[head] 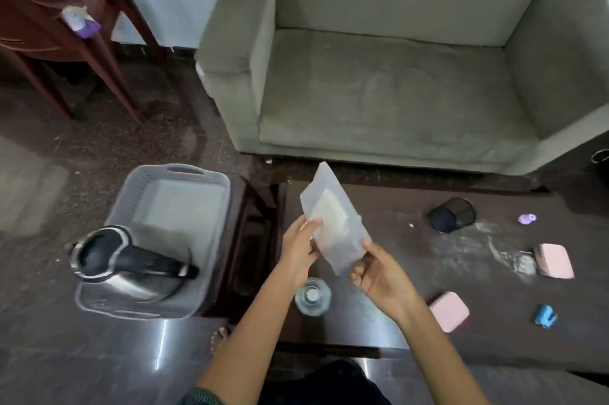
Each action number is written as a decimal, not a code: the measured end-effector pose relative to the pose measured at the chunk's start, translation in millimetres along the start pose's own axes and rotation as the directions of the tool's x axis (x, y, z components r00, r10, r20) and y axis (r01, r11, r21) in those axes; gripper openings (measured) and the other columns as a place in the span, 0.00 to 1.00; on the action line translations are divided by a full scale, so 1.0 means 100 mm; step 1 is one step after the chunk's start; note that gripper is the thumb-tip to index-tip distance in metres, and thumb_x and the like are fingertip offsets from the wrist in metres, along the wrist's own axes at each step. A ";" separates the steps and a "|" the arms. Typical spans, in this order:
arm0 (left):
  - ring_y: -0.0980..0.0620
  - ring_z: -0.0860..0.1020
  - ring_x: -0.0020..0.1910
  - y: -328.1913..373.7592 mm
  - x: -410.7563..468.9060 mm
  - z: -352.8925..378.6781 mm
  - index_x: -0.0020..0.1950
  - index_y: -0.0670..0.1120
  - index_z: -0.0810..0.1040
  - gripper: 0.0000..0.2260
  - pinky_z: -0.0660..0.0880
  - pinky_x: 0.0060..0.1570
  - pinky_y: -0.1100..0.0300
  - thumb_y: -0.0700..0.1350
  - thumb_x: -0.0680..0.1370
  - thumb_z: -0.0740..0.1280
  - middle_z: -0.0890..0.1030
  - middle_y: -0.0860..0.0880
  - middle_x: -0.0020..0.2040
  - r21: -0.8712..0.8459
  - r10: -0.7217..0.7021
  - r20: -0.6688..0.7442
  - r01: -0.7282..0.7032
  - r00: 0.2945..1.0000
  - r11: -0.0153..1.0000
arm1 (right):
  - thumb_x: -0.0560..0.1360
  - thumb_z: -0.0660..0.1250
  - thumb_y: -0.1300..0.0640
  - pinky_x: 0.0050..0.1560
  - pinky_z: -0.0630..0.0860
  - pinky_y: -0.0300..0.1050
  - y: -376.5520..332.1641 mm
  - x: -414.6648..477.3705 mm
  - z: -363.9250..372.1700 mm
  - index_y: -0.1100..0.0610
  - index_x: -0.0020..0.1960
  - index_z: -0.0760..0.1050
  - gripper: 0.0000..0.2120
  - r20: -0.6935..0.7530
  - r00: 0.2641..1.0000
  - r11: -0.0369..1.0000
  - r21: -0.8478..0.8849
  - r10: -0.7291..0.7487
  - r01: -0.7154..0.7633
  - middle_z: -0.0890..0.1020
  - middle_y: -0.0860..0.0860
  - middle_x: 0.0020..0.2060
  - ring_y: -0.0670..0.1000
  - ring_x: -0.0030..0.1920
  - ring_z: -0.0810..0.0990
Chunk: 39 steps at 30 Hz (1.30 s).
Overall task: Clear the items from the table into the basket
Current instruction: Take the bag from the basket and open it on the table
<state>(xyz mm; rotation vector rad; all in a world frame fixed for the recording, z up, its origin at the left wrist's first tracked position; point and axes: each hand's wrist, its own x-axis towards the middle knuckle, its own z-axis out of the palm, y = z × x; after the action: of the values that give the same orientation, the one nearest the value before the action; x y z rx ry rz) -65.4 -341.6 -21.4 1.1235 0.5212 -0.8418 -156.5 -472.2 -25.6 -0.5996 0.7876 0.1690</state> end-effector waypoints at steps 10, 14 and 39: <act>0.42 0.76 0.57 -1.00 0.54 0.67 0.59 0.45 0.72 0.09 0.71 0.60 0.45 0.41 0.79 0.60 0.77 0.42 0.58 -0.015 -0.147 0.115 0.150 0.982 0.989 | 0.78 0.59 0.56 0.52 0.74 0.60 -0.32 0.37 -1.49 0.66 0.54 0.75 0.14 -0.176 0.984 0.993 -0.114 0.012 -0.032 0.77 0.66 0.51 0.64 0.51 0.75; 0.47 0.78 0.52 -1.23 0.85 0.70 0.61 0.48 0.70 0.10 0.75 0.52 0.50 0.45 0.80 0.60 0.79 0.47 0.54 0.049 -0.182 0.139 0.177 0.973 0.983 | 0.78 0.58 0.57 0.69 0.64 0.61 -0.23 0.77 -1.73 0.67 0.62 0.70 0.17 -0.222 0.973 0.996 -0.048 0.063 -0.076 0.73 0.66 0.60 0.64 0.60 0.72; 0.49 0.82 0.52 -1.34 1.46 -0.15 0.55 0.52 0.79 0.16 0.80 0.42 0.56 0.38 0.71 0.72 0.83 0.49 0.54 0.315 0.107 -0.062 -0.082 0.992 0.946 | 0.67 0.73 0.65 0.34 0.75 0.35 -0.40 1.20 -2.15 0.52 0.34 0.79 0.09 -0.391 0.808 0.805 -0.570 -0.441 0.163 0.81 0.47 0.30 0.42 0.31 0.78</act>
<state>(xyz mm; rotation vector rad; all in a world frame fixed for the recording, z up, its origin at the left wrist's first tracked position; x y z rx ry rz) -85.6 -399.2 -210.1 1.4658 0.4022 -0.8164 -190.1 -635.7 -210.8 -1.3187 1.1536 -0.1061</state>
